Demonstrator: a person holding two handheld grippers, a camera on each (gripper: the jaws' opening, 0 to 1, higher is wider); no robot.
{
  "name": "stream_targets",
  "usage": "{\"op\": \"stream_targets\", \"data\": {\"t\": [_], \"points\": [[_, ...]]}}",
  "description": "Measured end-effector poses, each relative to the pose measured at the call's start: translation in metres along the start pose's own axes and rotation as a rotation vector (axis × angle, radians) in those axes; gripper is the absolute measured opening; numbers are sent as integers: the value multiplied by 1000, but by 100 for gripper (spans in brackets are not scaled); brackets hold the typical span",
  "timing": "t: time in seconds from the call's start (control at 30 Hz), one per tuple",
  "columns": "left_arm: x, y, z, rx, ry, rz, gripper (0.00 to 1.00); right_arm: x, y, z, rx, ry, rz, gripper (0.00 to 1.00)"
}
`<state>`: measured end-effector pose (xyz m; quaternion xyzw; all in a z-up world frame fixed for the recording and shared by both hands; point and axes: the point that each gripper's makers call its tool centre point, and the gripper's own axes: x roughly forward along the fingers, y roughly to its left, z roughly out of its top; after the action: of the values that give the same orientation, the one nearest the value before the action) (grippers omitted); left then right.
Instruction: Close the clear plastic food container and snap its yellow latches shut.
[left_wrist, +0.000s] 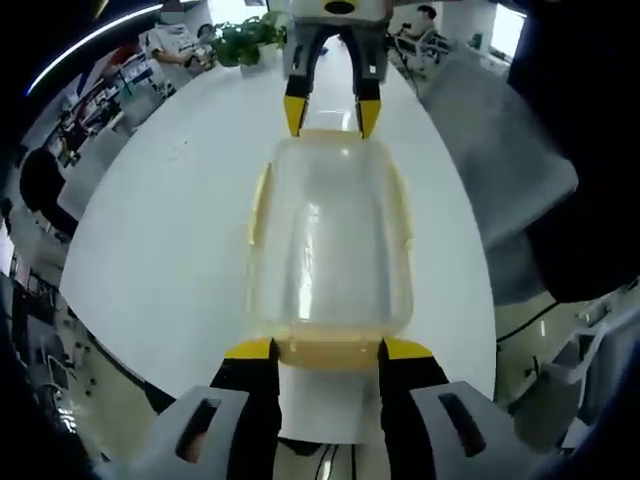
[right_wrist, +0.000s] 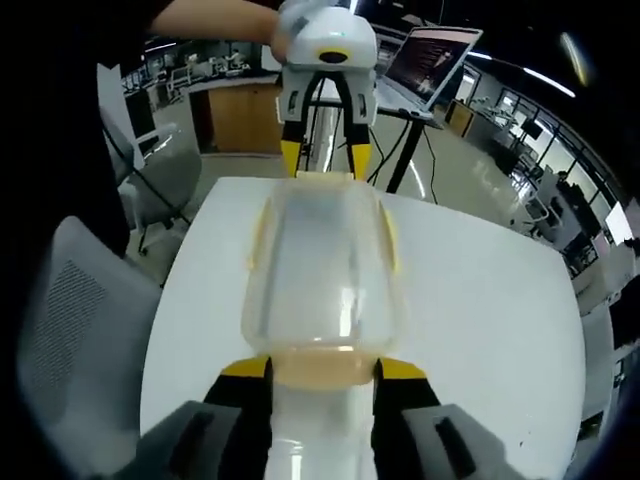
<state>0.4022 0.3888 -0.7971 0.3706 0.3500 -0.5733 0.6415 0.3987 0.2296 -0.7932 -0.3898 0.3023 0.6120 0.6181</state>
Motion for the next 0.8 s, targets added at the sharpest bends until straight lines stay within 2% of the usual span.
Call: {"op": "stream_targets", "data": {"t": [0.3,0.43,0.6,0.8], "points": [[-3,-3,15,6,1,13,35,-13,2,-6,1,4,5,36],[-4,-4,16,11,19,24,35,-15,5,-6,-8,2,4,36],[-6,-8,25,-15,-2,40,35,-21,3,-11,-21,6,-9,36],[-6,-13,34,-15,8,50,35,-29,8,-15,-28,-3,-13,36]]}}
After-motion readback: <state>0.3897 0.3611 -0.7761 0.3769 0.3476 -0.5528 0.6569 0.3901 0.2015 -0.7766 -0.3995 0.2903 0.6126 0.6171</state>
